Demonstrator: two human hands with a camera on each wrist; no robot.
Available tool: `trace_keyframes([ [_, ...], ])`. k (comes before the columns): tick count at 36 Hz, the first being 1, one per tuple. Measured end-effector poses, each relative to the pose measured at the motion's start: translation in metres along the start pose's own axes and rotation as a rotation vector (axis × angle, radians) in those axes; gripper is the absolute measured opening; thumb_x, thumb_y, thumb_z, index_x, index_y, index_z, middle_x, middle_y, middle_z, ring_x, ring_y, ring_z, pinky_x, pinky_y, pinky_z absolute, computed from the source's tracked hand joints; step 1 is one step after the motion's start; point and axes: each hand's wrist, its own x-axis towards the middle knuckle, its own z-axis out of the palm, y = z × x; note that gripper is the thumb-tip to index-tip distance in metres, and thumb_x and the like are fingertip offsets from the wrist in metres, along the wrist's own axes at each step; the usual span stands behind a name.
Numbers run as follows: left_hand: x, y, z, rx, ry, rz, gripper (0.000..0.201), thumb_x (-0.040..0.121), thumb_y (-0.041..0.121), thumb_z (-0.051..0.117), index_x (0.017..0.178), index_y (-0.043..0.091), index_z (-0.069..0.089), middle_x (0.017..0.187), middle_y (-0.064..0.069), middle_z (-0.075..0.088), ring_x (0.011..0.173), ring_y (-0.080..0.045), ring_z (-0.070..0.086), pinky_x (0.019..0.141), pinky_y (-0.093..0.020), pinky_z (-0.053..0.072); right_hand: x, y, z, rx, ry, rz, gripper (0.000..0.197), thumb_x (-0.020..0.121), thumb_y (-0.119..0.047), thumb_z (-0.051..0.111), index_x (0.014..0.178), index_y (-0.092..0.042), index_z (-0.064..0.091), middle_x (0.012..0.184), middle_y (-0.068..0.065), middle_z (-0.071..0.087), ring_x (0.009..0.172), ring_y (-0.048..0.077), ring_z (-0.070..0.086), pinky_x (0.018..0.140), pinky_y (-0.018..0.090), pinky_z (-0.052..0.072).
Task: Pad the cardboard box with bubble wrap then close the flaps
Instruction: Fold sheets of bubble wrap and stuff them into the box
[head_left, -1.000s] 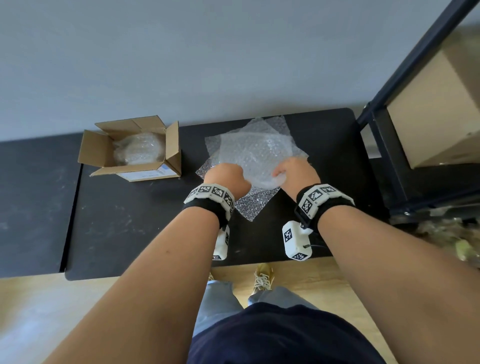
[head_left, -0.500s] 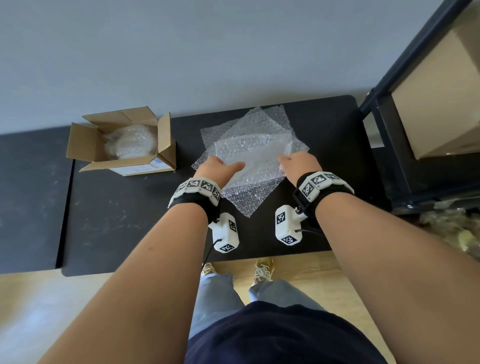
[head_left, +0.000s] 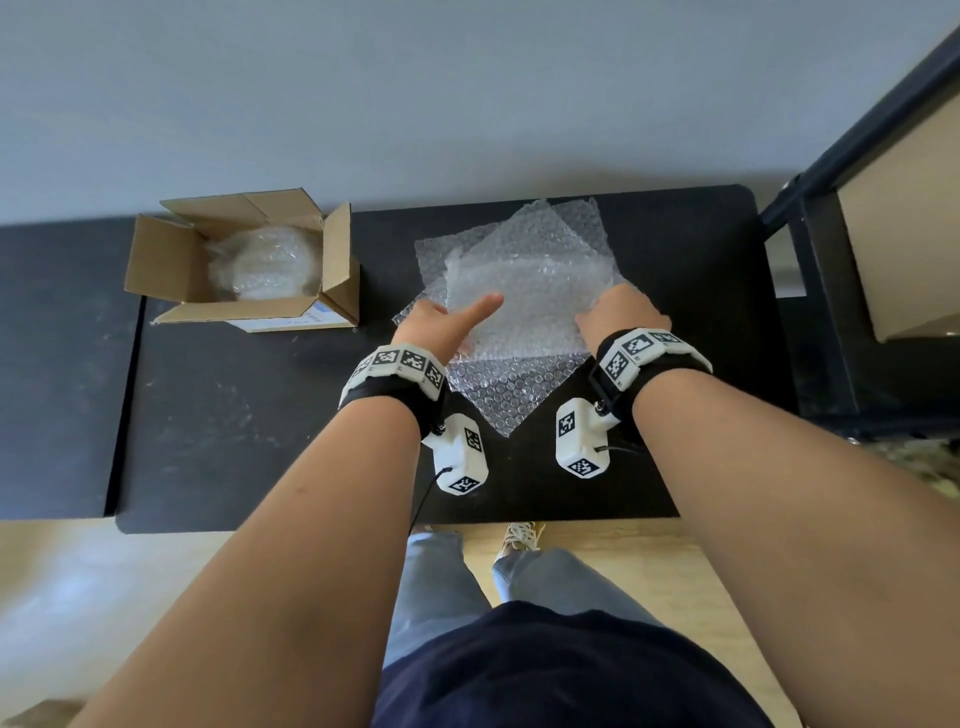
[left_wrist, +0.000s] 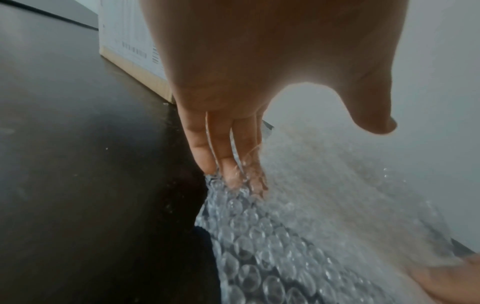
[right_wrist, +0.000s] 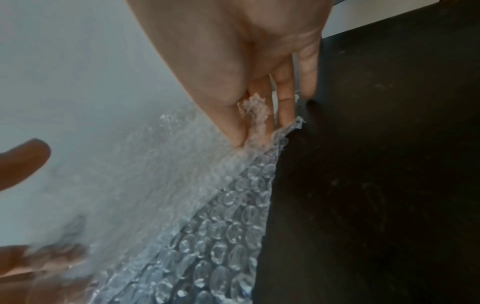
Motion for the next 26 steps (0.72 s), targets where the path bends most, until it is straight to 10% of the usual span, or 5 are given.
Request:
trace_keyframes([
  [4, 0.008, 0.001, -0.001, 0.169, -0.003, 0.012, 0.072, 0.079, 0.064, 0.062, 0.108, -0.002, 0.061, 0.083, -0.010, 0.066, 0.074, -0.022, 0.064, 0.065, -0.030, 0.047, 0.001, 0.001, -0.001, -0.020, 0.004, -0.028, 0.021, 0.094, -0.031, 0.055, 0.098, -0.012, 0.063, 0.110, 0.008, 0.067, 0.106, 0.028, 0.062, 0.102, 0.043, 0.035],
  [10, 0.018, 0.001, 0.004, 0.332, 0.024, 0.044, 0.026, 0.095, 0.032, 0.051, 0.090, 0.008, 0.060, 0.098, -0.013, 0.068, 0.084, -0.027, 0.062, 0.070, -0.030, 0.045, 0.003, -0.002, -0.004, 0.006, 0.039, -0.059, 0.039, 0.088, -0.031, 0.062, 0.121, -0.012, 0.053, 0.118, 0.007, 0.064, 0.113, 0.028, 0.059, 0.101, 0.045, 0.034],
  [18, 0.028, 0.002, 0.013, 0.448, 0.026, -0.006, 0.029, 0.087, 0.030, 0.060, 0.103, 0.006, 0.064, 0.091, -0.010, 0.069, 0.075, -0.024, 0.062, 0.055, -0.028, 0.042, -0.002, -0.010, -0.010, 0.000, 0.050, -0.040, 0.055, 0.084, -0.030, 0.057, 0.132, -0.007, 0.046, 0.132, 0.011, 0.052, 0.123, 0.030, 0.049, 0.102, 0.045, 0.033],
  [26, 0.023, 0.001, 0.021, 0.515, 0.129, 0.043, 0.055, 0.091, 0.032, 0.057, 0.134, 0.005, 0.037, 0.121, -0.014, 0.059, 0.107, -0.031, 0.061, 0.076, -0.037, 0.049, 0.001, -0.017, -0.018, 0.055, 0.036, -0.070, 0.030, 0.088, -0.021, 0.053, 0.116, -0.015, 0.062, 0.122, 0.007, 0.058, 0.118, 0.028, 0.049, 0.098, 0.044, 0.034],
])
